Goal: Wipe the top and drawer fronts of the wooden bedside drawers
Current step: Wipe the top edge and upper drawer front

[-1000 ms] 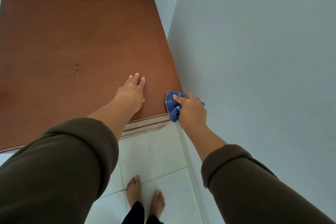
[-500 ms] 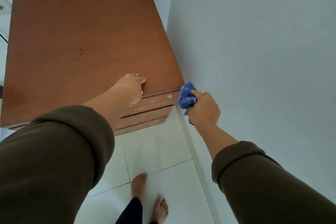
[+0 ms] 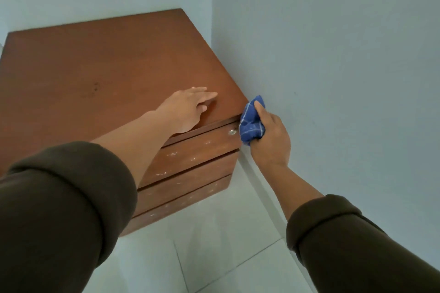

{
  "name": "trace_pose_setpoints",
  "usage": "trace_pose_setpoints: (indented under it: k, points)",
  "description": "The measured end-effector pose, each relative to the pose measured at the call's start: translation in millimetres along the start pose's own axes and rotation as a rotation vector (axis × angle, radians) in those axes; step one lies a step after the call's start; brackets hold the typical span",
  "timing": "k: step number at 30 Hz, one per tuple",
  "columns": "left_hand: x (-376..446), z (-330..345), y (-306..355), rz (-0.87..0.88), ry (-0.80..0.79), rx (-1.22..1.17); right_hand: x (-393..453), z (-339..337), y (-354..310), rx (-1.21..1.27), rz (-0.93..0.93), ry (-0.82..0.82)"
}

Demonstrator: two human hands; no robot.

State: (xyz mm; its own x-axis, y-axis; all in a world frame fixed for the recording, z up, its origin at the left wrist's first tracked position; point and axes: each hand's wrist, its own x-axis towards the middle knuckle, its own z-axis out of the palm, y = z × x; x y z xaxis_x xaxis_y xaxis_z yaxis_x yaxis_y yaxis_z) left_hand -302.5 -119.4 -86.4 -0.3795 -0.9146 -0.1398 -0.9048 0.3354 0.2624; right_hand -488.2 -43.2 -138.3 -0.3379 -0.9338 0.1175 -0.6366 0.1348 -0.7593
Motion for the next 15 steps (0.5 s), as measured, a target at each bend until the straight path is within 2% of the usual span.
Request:
trace_pose_setpoints:
  k: [2,6,11,15]
  points:
    - [6.0,13.2,-0.3,0.052,0.048,0.019,-3.9,9.6,9.4,-0.034,-0.101,0.074]
    - [11.7,32.0,-3.3,0.035,0.257,-0.072,-5.1,28.2,28.1,-0.056,-0.209,0.190]
    - [8.5,30.3,-2.8,0.038,0.266,-0.058,-8.9,42.4,49.7,-0.058,-0.298,0.356]
    - [-5.4,29.8,0.2,0.039,0.280,-0.042,-14.1,50.2,61.9,-0.096,-0.285,0.388]
